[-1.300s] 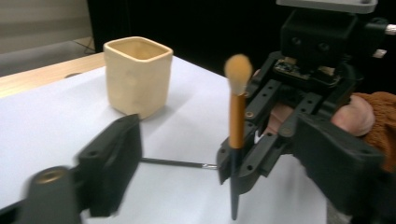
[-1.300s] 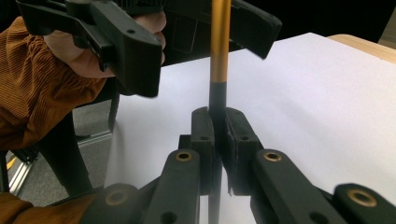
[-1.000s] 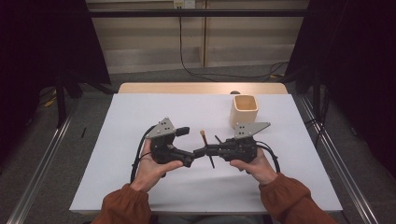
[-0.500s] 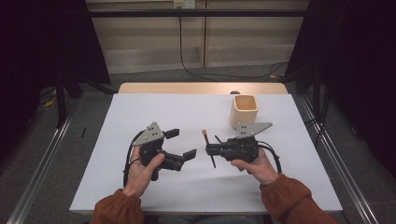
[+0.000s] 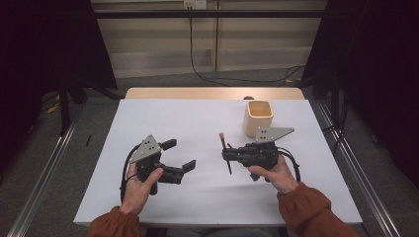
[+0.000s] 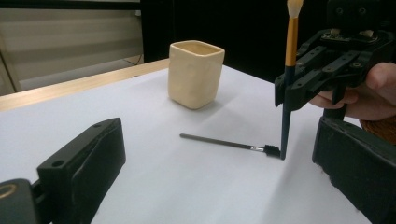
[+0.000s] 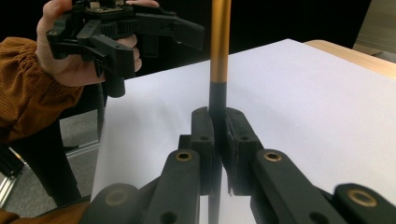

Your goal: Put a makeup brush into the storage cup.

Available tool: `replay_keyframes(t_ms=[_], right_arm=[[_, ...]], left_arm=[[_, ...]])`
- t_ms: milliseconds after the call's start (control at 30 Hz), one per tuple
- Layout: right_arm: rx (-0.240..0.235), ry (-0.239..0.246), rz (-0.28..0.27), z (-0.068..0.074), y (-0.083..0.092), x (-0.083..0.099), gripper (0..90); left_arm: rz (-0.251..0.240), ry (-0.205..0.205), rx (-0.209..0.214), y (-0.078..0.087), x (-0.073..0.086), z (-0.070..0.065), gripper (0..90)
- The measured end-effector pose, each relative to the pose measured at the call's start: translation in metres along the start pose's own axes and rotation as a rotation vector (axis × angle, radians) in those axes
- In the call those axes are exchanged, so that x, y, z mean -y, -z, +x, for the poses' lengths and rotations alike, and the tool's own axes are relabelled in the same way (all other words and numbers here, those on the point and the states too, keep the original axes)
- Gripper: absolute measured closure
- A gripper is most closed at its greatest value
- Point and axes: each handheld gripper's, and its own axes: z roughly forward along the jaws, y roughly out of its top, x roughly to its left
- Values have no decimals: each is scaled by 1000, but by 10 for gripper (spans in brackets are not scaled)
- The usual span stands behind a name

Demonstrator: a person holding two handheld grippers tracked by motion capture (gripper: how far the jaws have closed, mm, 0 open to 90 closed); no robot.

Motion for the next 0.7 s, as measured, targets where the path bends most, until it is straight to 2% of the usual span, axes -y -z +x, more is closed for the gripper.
replay_keyframes(t_ms=[33,167,333,467,667,700], right_arm=[[4,-2,1,0,1,0,836],[16,-6,-2,0,2,-1,836],[38,-10,-4,-3,6,-2,836],[55,-22,-24,-7,13,-3,836],[115,-36,-42,-16,31,-4,836],[121,-36,-44,-18,34,-4,836]], left_arm=[[-7,-12,-13,3,1,0,26],[-26,-5,-15,10,3,-1,27],[-14,-2,-41,21,10,0,25],[-2,3,-55,33,16,-1,24],[1,10,-86,45,25,3,22],[-9,11,-107,47,27,4,24]])
